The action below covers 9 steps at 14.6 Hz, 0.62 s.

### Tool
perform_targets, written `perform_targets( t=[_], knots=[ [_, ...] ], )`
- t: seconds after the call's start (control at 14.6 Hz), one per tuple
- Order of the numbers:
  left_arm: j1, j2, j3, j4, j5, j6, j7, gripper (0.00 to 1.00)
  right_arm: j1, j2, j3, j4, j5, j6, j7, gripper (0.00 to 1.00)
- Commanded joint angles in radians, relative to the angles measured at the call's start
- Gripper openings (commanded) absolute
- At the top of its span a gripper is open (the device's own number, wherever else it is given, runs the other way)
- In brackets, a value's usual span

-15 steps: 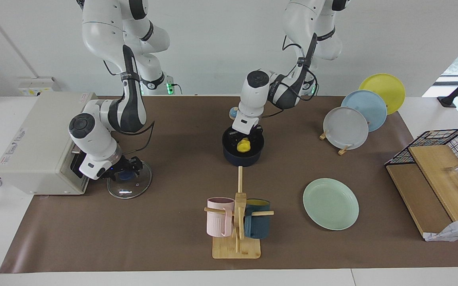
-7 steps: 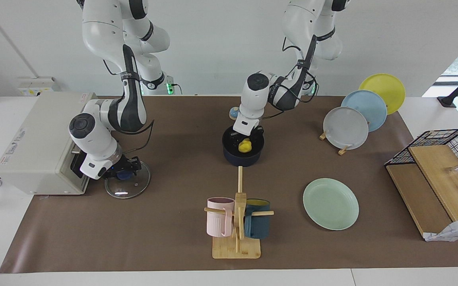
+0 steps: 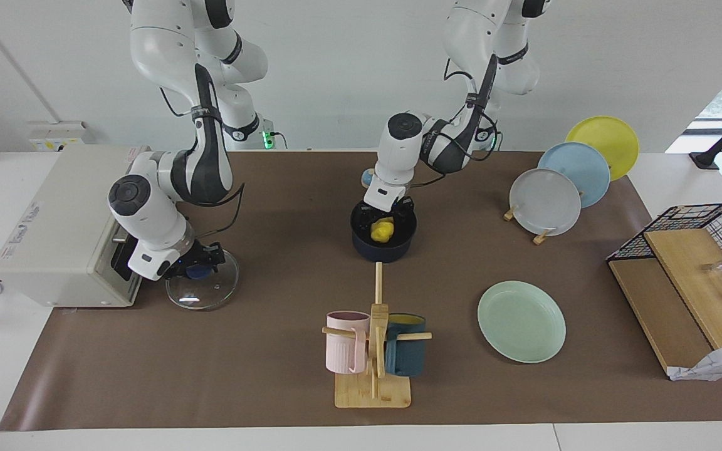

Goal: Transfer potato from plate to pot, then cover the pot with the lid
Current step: 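Release the potato into the pot while the right gripper grasps the lid, then withdraw the left gripper while the right gripper carries the lid over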

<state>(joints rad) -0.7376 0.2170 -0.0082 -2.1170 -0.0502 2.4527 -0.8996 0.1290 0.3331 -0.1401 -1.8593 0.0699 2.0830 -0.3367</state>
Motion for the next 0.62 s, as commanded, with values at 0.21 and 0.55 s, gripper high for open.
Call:
perform_targets(
  t=[0.21, 0.55],
  knots=[
    [0.058, -0.155, 0.023, 0.08, 0.015, -0.286, 0.169, 1.0, -0.005, -0.046, 0.072, 0.025, 0.033, -0.052, 0.056, 0.63],
    [0.179, -0.237, 0.025, 0.242, 0.012, -0.516, 0.292, 1.0, -0.005, -0.045, 0.192, 0.143, 0.033, -0.165, 0.272, 0.63]
  ],
)
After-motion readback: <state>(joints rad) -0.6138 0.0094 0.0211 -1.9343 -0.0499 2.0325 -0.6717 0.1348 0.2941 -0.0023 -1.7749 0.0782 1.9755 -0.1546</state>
